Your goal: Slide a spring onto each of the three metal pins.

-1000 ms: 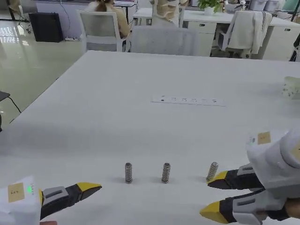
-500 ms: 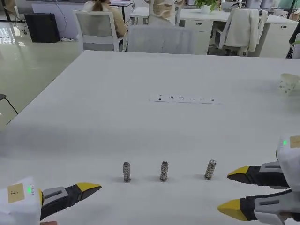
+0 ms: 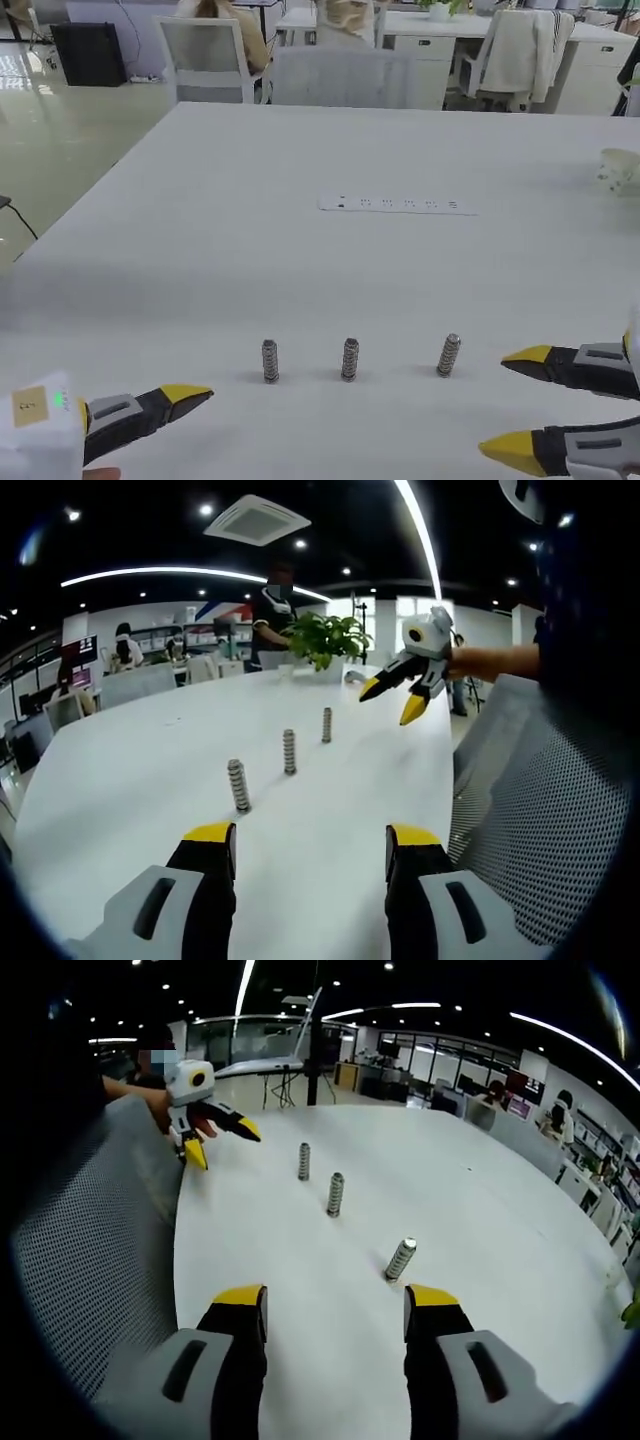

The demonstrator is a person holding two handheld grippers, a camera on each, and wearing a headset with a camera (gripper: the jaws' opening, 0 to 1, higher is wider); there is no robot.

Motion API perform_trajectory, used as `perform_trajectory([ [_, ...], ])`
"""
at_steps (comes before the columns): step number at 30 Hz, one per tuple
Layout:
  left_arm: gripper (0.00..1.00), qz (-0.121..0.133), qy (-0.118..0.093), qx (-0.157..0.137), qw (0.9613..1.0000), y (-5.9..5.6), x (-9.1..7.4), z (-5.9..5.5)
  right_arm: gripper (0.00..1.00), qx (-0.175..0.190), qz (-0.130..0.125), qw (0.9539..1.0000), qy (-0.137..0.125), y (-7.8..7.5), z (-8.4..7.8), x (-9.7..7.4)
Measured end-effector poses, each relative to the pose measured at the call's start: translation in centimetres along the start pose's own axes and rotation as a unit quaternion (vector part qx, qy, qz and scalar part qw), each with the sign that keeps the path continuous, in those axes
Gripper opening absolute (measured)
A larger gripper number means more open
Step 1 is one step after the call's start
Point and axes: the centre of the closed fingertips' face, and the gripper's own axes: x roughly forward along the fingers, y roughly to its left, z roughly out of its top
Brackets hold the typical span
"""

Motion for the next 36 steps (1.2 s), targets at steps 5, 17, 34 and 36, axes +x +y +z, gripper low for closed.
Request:
perform_trajectory([
  [5, 0.55, 0.004, -0.002, -0.003, 1.0000, 0.1, -0.1, 0.0, 0.59, -0.001, -0.002, 1.0000, -0.004, -0.2, -0.3, 0.0],
  [17, 0.57, 0.011, -0.001, -0.009, 0.9999, 0.3, -0.3, -0.2, 0.64, 0.014, -0.015, 0.9997, -0.014, -1.2, -0.8, -0.6],
  [34, 0.58, 0.013, 0.001, -0.014, 0.9998, 0.6, -0.3, -0.3, 0.65, 0.020, -0.020, 0.9994, -0.022, -1.5, 0.0, -0.8],
  [36, 0.58, 0.014, 0.001, -0.013, 0.9998, 0.6, -0.3, -0.2, 0.66, 0.020, -0.019, 0.9993, -0.023, -1.4, 0.0, -0.8],
])
